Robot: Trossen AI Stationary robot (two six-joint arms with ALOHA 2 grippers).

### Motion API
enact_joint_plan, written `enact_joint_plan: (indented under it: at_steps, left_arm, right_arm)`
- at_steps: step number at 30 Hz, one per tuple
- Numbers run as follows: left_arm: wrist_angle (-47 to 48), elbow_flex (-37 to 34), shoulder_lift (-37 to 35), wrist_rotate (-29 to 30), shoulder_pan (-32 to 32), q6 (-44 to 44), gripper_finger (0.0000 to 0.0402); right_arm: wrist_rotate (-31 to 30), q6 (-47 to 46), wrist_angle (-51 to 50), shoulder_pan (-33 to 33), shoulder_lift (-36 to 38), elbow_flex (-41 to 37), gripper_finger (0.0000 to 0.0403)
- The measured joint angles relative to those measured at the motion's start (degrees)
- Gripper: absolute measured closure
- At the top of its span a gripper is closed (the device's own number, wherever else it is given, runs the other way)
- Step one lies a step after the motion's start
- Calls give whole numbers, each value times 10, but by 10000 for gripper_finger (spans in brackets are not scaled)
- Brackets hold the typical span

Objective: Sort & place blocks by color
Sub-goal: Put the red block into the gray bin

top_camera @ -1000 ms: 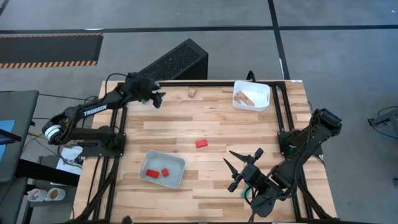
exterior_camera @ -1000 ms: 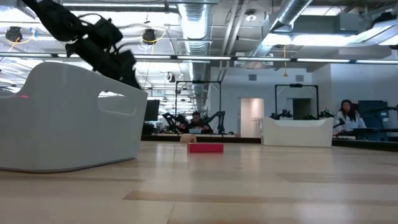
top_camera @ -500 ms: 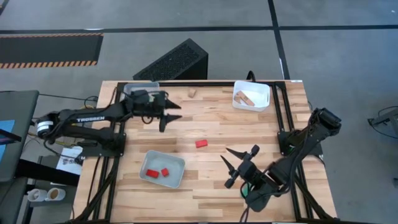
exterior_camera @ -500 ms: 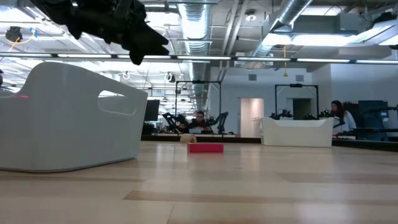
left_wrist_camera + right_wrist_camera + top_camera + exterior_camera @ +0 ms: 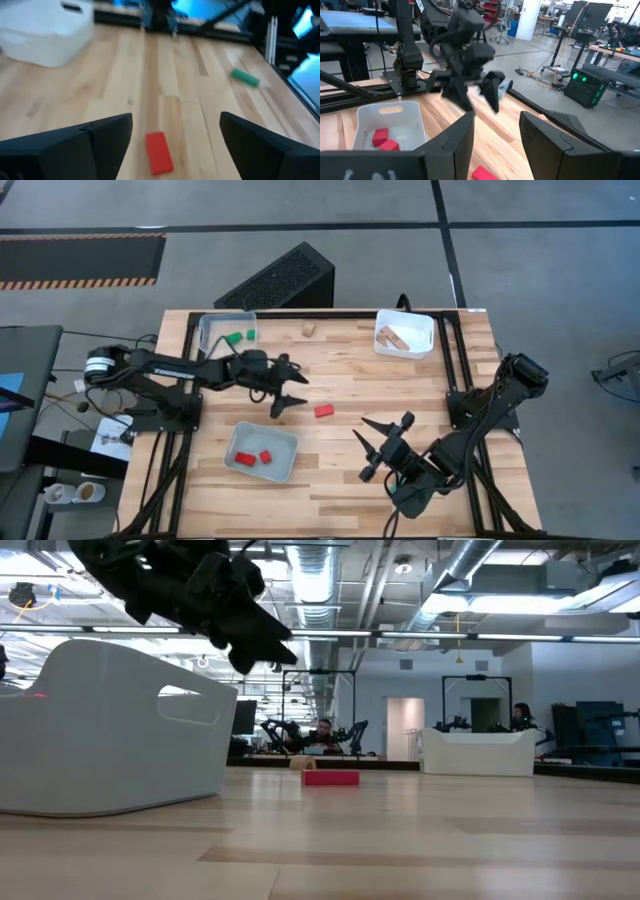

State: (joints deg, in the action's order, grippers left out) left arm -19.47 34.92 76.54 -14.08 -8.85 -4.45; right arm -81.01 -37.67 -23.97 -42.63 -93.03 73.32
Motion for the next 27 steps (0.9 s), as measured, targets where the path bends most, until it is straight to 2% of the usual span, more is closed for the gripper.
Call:
enact_joint_plan:
  at_steps: [5, 17, 21, 27]
  left_arm:
    - [24, 51, 78, 16, 27, 12, 97]
    - [189, 206, 257, 97, 78, 68, 95]
    - [209, 229, 294, 152, 79, 37, 95]
    - [234, 248, 339, 162, 72, 3, 95]
  right_arm:
    - [0, 0, 0, 0, 0, 0, 223]
    - [2, -1, -11, -2, 0, 0, 223]
    - [2, -2, -15, -5, 0, 0, 223]
    - [2, -4, -19, -9, 0, 0, 223]
